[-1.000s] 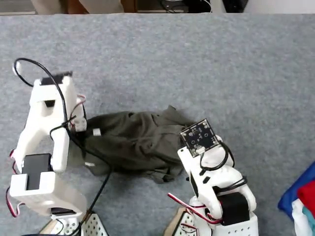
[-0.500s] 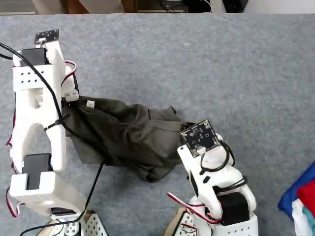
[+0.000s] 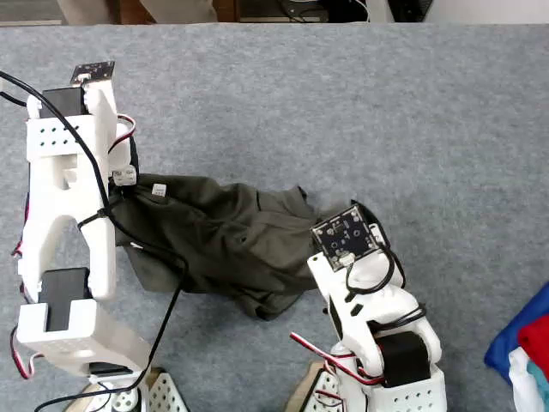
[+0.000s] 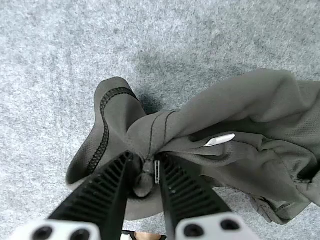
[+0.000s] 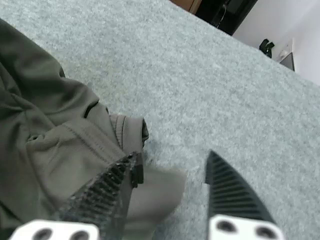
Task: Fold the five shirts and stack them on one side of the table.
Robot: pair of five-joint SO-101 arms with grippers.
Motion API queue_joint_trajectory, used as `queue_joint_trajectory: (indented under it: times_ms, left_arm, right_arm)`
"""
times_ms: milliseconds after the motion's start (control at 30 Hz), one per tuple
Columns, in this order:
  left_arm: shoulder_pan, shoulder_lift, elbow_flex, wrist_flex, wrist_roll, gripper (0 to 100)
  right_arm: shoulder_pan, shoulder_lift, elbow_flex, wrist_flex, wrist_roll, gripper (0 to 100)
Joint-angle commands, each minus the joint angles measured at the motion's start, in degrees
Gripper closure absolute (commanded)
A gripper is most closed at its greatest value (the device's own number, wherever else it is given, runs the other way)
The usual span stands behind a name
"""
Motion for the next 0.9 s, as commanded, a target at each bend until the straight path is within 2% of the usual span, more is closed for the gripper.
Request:
queue_joint_trajectory:
  times_ms: [0, 233, 367, 467, 700, 800, 867]
  left_arm:
    - [0.2, -0.4, -0.7, 0.3, -0.4, 98]
    - [0.1, -0.4, -0.7, 0.3, -0.4, 98]
    - [0.0, -0.4, -0.4, 0.3, -0.4, 98]
    - [0.1, -0.4, -0.1, 0.3, -0.4, 98]
    - [-0.1, -0.4, 0.0, 0.3, -0.4, 98]
    - [-0.2, -0.4, 0.0, 0.4, -0.4, 98]
    - [-0.2, -0.4, 0.0, 0.4, -0.4, 98]
  right_arm:
    - [-0.8, 0.0, -3.2, 4.1, -0.4, 75.6]
    - [2.7, 4.7, -7.2, 4.0, -6.1, 75.6]
    - [7.2, 19.7, -15.3, 0.4, -6.4, 75.6]
    - [9.7, 36.6, -27.6, 1.2, -8.3, 75.6]
    - [10.2, 75.1, -61.8, 24.0, -17.5, 75.6]
    - [10.2, 85.8, -69.8, 30.5, -17.8, 75.6]
    - [10.3, 89.9, -71.3, 31.2, -18.1, 75.6]
